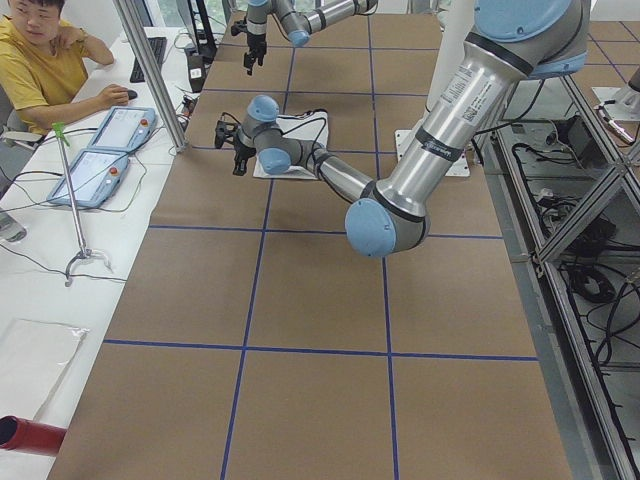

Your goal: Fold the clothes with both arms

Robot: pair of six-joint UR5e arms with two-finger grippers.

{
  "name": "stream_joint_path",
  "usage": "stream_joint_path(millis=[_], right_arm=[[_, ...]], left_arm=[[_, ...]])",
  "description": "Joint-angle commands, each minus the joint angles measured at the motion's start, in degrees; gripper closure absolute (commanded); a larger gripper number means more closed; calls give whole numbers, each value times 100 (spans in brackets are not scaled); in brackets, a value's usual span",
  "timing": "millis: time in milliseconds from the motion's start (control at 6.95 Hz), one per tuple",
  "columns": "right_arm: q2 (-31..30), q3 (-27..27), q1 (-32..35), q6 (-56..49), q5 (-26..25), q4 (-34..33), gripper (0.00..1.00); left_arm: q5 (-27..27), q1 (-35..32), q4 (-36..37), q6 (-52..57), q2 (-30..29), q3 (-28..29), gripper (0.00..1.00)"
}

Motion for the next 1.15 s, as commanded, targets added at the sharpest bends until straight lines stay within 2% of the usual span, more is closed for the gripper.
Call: stream_joint_path(millis=[0, 144, 288, 432, 576, 719, 863, 1007], right_arm=[[-1023, 539, 706, -1757, 703, -69, 0], [-1471, 899, 962, -2121, 898, -78, 0], [-1772, 963, 1190, -2594, 1196, -87, 0], [-1992, 964, 1349, -3017, 1233, -131, 0], [-2116, 1007, 1595, -3526, 1277, -375, 0], [-2144, 1234, 1989, -4410, 1295, -1169, 0], [-2144, 1715, 2262, -5175, 1269, -2326, 0], [-2231, 2198, 2274, -5514, 1199, -3172, 0]], left_arm=[[-1113, -945, 238, 2036, 683, -226, 27], [-1274, -1263, 379, 2994, 1051, -340, 0], [-1676, -1675, 424, 3664, 1377, -341, 0], [-1837, -2018, 676, 4185, 1563, -350, 0], [-1943, -2413, 1349, 4964, 1608, -376, 0], [-1918, -2713, 1921, 5955, 1643, -315, 0], [-1935, -3160, 2362, 6200, 1652, -341, 0], [-1952, -3347, 2810, 6211, 1670, -446, 0]])
